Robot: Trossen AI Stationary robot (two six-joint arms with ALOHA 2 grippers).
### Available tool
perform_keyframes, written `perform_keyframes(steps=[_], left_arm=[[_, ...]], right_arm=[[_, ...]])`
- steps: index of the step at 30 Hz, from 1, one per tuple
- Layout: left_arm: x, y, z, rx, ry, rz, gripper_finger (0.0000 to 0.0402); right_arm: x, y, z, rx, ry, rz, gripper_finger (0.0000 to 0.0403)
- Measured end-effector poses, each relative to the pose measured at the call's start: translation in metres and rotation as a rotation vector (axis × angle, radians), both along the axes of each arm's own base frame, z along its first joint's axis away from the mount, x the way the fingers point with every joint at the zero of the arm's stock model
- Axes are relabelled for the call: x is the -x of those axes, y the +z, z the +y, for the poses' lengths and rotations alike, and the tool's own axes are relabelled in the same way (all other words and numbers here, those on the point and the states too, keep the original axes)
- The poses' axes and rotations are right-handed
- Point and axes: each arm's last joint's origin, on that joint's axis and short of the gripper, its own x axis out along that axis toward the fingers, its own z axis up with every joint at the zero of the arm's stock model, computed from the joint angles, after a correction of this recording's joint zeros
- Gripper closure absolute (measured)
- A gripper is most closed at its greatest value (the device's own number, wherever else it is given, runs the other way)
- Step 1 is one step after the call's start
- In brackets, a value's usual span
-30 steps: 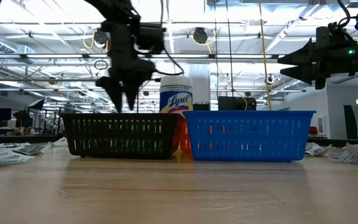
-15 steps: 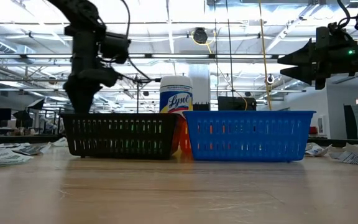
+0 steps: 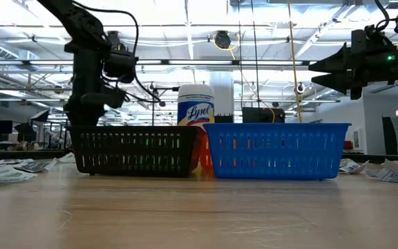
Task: Pick & Place First Aid Supplies
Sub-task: Put the bandage pack into the green bin
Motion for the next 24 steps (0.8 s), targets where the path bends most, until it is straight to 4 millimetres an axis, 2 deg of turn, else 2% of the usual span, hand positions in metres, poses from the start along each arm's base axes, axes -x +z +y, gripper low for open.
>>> perform_keyframes(steps=[7, 18, 21, 24], left_arm=[[-0.002, -0.02, -0.003, 0.004, -0.01, 0.006, 0.0172], [0.004, -0.04, -0.012, -0.01, -0.049, -0.017, 0.0177], [0.004, -0.041, -0.014, -0.008, -0.071, -0.013, 0.0208], [0.004, -0.041, -0.015, -0.007, -0.073, -0.012, 0.0263]], right_arm=[[0.0, 0.0, 0.0, 0.0, 0.0, 0.0, 0.016], [0.0, 0.0, 0.0, 0.0, 0.0, -0.001, 0.016], [0.0, 0.0, 0.0, 0.0, 0.0, -0.001, 0.016], [0.0, 0.0, 0.0, 0.0, 0.0, -0.001, 0.016]])
